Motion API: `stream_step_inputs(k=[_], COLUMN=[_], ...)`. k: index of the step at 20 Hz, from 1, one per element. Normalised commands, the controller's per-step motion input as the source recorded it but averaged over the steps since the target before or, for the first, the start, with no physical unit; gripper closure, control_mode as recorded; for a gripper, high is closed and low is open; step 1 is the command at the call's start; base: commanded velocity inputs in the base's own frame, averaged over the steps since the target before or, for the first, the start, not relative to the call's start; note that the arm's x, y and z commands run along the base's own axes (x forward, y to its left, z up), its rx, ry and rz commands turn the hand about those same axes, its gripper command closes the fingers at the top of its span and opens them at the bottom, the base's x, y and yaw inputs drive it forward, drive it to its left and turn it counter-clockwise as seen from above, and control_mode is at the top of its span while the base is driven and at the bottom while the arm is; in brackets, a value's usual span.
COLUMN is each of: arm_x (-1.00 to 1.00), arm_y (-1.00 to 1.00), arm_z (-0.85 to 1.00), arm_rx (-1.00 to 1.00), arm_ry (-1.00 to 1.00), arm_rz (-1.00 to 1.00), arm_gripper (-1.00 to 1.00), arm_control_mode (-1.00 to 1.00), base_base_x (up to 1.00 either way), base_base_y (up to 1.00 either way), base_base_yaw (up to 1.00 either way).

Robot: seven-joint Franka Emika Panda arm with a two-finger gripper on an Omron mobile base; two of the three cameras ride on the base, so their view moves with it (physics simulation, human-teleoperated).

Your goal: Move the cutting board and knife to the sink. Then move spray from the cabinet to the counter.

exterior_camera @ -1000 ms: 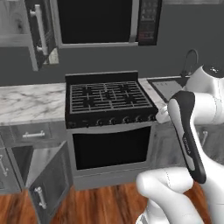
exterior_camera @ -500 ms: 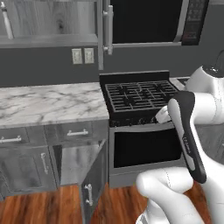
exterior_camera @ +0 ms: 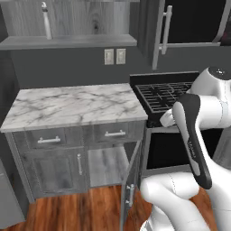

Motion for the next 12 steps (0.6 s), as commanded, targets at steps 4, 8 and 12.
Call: stream_step_inputs(k=[4,8,12], arm_x=[0.0,0.0,0.0], arm_y=[0.0,0.0,0.0], arm_z=[0.0,0.0,0.0], arm_rx=[0.0,0.0,0.0], arm_ry=[0.0,0.0,0.0], arm_rz=[0.0,0.0,0.0], arm_gripper=[-1.0,-1.0,-1.0], arm_control_mode=[1.0,1.0,1.0], base_base_x=[0.05,0.24,0.16], base_base_y=[0.6,0.5,0.38], base_base_yaw=[0.0,-0.02,-0.04])
